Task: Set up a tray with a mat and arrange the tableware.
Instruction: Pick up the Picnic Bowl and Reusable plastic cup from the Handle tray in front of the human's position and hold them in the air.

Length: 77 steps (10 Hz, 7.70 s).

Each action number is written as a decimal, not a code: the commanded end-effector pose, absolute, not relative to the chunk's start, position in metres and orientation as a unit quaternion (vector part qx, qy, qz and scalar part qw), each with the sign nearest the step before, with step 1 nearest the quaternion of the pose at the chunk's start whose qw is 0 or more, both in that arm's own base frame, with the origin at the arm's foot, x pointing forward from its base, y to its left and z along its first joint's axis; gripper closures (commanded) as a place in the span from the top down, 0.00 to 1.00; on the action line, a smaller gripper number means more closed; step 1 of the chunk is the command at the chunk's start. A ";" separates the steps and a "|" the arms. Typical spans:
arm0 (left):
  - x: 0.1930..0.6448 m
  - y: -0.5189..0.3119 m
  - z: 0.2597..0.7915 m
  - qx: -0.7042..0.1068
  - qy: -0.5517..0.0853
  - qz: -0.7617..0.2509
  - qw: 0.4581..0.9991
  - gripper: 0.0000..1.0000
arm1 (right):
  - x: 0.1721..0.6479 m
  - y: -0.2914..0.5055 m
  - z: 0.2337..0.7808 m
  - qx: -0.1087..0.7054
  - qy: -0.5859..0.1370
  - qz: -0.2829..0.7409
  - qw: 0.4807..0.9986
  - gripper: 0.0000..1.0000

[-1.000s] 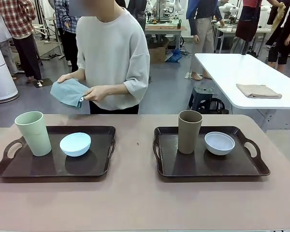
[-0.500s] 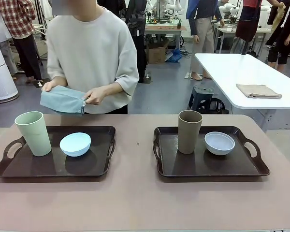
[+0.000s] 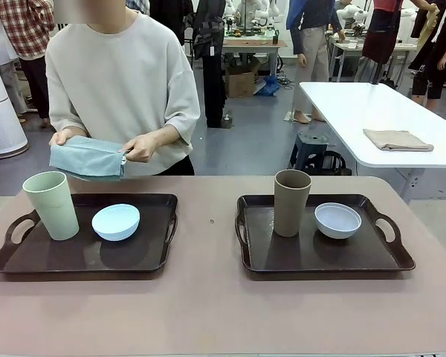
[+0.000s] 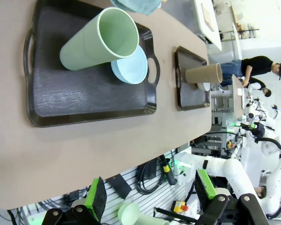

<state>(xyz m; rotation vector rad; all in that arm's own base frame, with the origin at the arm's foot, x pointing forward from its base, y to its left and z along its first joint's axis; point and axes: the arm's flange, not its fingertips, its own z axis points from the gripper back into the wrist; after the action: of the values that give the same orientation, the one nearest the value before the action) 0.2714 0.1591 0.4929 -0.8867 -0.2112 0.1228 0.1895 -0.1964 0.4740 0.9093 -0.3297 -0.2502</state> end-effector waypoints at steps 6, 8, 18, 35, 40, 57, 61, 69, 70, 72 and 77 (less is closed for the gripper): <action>0.270 0.159 0.492 -0.432 -0.106 0.058 0.894 1.00 | 0.191 -0.196 0.472 0.447 -0.167 -0.113 0.872 1.00; 0.271 0.159 0.493 -0.428 -0.102 0.059 0.896 1.00 | 0.190 -0.196 0.474 0.436 -0.158 -0.120 0.878 1.00; 0.328 0.161 0.525 -0.189 -0.216 -0.360 0.888 1.00 | 0.302 0.091 0.620 0.240 -0.093 0.030 0.966 1.00; 0.423 0.187 0.496 -0.178 -0.237 -0.647 0.702 1.00 | 0.373 0.311 0.600 0.068 -0.080 0.085 0.991 1.00; 0.457 0.213 0.478 -0.225 -0.294 -0.639 0.674 1.00 | 0.422 0.411 0.558 0.080 -0.045 0.113 0.989 1.00; 0.497 0.209 0.394 -0.249 -0.360 -0.606 0.664 1.00 | 0.471 0.545 0.440 0.069 -0.108 0.151 0.980 1.00; 0.507 0.212 0.354 -0.299 -0.348 -0.598 0.657 1.00 | 0.485 0.559 0.396 0.073 -0.093 0.141 0.983 1.00; 0.516 0.187 0.332 -0.332 -0.359 -0.585 0.647 1.00 | 0.487 0.565 0.364 0.092 -0.064 0.138 0.984 1.00; 0.512 0.193 0.337 -0.335 -0.343 -0.564 0.672 1.00 | 0.479 0.559 0.372 0.086 -0.038 0.115 0.989 1.00; 0.514 0.184 0.331 -0.325 -0.339 -0.594 0.653 1.00 | 0.487 0.564 0.363 0.074 -0.071 0.152 0.983 1.00; 0.511 0.181 0.323 -0.336 -0.357 -0.569 0.660 1.00 | 0.482 0.561 0.350 0.079 -0.087 0.102 0.988 1.00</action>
<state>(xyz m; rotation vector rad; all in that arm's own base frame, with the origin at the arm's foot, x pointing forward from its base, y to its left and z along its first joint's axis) 0.5132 0.1833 0.3266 -0.7519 -0.7685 -1.3201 0.4869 0.5625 0.3561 0.1601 -0.1353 0.2554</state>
